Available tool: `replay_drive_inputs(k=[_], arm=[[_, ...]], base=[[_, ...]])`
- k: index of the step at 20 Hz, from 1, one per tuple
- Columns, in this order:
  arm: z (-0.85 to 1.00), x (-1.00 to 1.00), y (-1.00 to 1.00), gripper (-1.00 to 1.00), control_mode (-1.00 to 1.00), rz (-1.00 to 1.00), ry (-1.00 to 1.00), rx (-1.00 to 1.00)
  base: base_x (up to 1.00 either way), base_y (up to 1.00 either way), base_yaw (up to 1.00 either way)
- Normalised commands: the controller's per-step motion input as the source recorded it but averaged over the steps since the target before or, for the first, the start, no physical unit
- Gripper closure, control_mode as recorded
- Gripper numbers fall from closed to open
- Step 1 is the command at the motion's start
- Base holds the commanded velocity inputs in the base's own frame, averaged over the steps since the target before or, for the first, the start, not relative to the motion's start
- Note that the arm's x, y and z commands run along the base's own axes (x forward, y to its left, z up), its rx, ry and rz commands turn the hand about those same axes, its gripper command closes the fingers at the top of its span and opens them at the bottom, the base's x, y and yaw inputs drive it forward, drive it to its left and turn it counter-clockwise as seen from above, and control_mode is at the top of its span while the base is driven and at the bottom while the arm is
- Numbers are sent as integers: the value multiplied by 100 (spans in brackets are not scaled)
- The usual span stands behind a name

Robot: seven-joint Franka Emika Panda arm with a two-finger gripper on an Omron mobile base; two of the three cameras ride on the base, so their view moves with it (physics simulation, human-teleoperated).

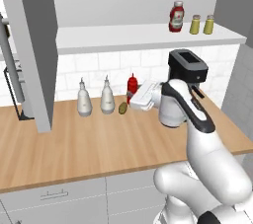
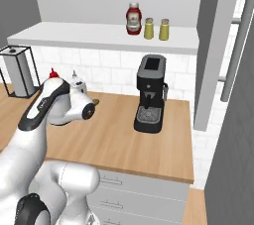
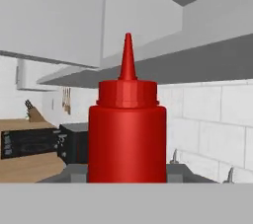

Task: Put the shaker and condiment bottle from the counter next to their counterparts in the cabinet.

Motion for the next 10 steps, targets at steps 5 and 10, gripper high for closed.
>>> replay_drive_inputs(k=[5,10], arm=[[84,-7,-17,100,-100,-20,-11,0],[86,-11,-21,100,-100,-19,-11,0]], base=[[0,0,0],[0,0,0]])
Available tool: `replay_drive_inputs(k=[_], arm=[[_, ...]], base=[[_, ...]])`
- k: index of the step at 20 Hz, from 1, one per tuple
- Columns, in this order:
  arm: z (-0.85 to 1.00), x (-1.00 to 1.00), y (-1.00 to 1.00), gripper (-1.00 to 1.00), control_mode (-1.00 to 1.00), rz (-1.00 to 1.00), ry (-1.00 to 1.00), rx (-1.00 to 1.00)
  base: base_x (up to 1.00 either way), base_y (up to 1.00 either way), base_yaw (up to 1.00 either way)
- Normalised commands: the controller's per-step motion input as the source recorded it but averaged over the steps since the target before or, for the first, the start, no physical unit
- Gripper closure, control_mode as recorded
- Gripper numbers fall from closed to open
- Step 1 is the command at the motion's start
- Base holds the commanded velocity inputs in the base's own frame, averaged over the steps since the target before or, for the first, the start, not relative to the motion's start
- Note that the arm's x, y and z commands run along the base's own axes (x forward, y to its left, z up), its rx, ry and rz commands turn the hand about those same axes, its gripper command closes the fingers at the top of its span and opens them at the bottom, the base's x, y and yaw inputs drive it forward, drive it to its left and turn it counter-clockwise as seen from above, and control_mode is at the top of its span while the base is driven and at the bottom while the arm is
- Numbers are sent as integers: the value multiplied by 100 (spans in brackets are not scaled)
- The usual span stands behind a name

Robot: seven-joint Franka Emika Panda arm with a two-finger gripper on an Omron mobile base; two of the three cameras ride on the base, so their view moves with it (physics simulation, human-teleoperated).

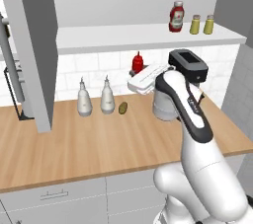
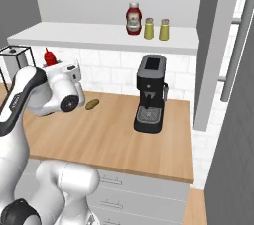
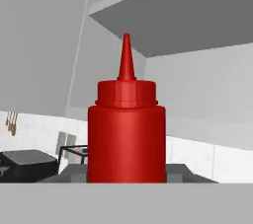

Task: Put the shaker and condiment bottle from the counter next to their counterparts in the cabinet.

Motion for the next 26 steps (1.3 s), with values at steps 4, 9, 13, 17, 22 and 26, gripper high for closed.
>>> replay_drive_inputs(k=[4,9,13,17,22,26], arm=[[73,-2,-39,100,-100,-23,-6,0],[57,0,-48,100,-100,-26,0,3],[65,0,-64,100,-100,-29,0,1],[72,0,-67,100,-100,-30,0,1],[35,18,-33,100,-100,-20,7,7],[0,9,0,100,-100,-1,10,2]], base=[[0,0,0],[0,0,0],[0,0,0],[0,0,0],[0,0,0],[0,0,0]])
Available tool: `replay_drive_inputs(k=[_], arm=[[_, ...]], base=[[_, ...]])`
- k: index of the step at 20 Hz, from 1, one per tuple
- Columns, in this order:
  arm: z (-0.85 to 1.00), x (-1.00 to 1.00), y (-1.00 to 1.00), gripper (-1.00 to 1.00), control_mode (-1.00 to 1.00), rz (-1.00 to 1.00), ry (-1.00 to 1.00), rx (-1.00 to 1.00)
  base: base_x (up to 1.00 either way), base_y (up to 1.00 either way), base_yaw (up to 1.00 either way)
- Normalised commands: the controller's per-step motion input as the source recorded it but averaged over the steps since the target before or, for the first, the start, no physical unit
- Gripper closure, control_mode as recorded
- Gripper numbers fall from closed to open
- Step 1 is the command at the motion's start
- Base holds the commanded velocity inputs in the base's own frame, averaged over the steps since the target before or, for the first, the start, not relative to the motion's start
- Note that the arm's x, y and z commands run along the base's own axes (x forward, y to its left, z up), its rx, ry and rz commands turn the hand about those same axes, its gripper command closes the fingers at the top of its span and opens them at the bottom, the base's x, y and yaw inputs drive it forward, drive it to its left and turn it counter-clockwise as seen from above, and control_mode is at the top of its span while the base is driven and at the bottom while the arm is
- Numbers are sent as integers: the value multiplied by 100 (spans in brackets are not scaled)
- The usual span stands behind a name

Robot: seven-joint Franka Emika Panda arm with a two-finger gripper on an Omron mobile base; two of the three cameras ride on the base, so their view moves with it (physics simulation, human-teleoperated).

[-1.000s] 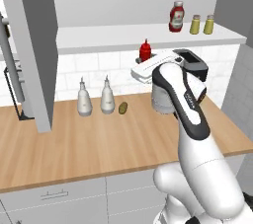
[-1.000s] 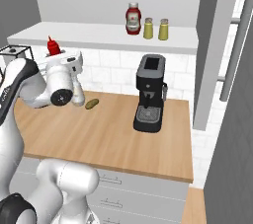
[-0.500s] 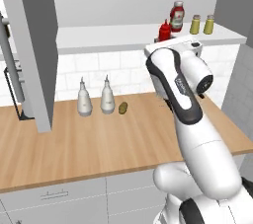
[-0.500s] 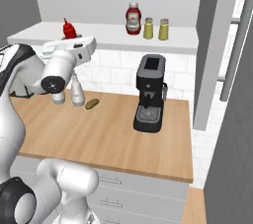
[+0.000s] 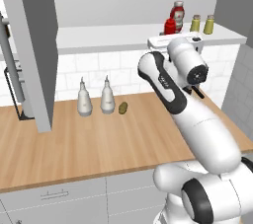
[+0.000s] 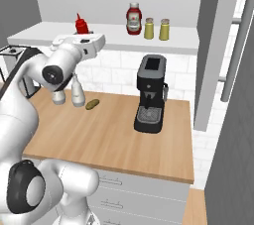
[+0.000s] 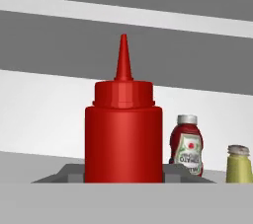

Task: Put the shaker and condiment bottle from the counter next to their counterparts in the cabinet.

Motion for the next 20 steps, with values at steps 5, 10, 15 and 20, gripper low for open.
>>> replay_drive_inputs(k=[5,10,15,20], arm=[[28,26,1,100,-100,-10,9,0],[94,22,0,100,-100,-18,11,11],[40,13,0,100,-100,-9,7,12],[-3,7,0,100,-100,0,0,0]], base=[[0,0,0],[0,0,0],[0,0,0],[0,0,0]])
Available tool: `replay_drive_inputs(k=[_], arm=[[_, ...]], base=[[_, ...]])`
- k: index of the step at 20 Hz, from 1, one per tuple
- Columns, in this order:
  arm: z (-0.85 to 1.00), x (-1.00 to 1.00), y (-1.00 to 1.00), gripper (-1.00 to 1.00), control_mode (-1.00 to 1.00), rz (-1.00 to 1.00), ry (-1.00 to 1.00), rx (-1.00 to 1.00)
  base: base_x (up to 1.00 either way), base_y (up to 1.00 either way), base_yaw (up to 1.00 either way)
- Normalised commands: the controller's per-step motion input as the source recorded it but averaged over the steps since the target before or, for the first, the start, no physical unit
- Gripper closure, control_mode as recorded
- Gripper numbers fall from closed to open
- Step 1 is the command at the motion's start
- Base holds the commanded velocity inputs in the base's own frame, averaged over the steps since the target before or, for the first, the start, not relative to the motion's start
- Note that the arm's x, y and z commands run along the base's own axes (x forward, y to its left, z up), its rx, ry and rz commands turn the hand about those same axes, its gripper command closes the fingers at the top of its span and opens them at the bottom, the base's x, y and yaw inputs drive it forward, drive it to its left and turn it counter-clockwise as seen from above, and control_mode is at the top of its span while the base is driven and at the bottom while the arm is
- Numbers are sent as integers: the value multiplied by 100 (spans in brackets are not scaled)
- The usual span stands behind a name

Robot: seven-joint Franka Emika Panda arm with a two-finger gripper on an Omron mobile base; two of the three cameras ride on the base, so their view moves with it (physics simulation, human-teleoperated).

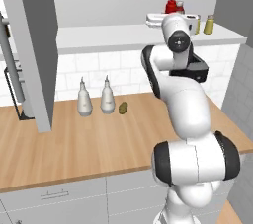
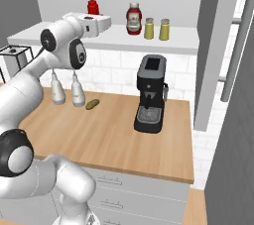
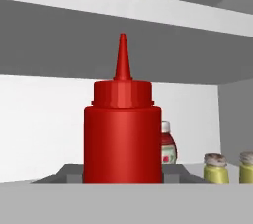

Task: Put the shaker and condiment bottle from the counter next to their counterparts in the cabinet.

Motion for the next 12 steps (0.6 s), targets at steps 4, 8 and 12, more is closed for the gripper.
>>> replay_drive_inputs(k=[4,8,12], arm=[[0,35,-27,100,-100,-3,0,9],[0,42,-33,100,-100,-1,3,13],[0,50,-6,100,-100,0,7,7]], base=[[0,0,0],[0,0,0],[0,0,0]])
